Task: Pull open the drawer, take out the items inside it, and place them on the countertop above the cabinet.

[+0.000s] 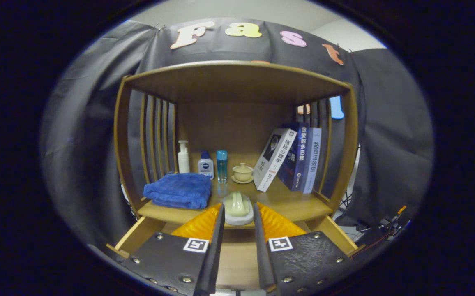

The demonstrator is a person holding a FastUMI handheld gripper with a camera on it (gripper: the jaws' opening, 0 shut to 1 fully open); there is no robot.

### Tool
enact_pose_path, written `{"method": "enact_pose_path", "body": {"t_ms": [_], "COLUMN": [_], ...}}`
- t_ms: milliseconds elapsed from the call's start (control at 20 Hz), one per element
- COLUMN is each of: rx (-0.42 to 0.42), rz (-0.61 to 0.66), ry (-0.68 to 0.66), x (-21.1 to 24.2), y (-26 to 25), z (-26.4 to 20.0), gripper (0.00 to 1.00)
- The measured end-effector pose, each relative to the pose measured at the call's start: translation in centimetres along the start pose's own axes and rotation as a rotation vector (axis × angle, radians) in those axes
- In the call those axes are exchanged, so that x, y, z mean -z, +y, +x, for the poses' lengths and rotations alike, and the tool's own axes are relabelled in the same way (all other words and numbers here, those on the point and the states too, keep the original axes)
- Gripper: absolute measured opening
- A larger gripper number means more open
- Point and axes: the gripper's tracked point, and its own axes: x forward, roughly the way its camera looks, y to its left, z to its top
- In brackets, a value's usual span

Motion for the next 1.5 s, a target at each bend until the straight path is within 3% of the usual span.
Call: {"method": "enact_pose_path", "body": {"t_ms": [300,600,900,1250,1500], "rx": [-0.027,-0.106,-0.091,-0.062,-0.084], "rz": [-0.016,-0.03,0.005,0.052,0.082], "ry": [-0.016,-0.019,0.005,0.06,0.089], "x": [3.9,8.5,12.8,16.6,18.4], "y": [-0.1,1.0,-0.1,-1.3,-0.7], "z": [-6.5,-9.3,-10.0,-8.4,-6.9], "gripper": [0.39,0.39,0.39,1.0,1.0]}}
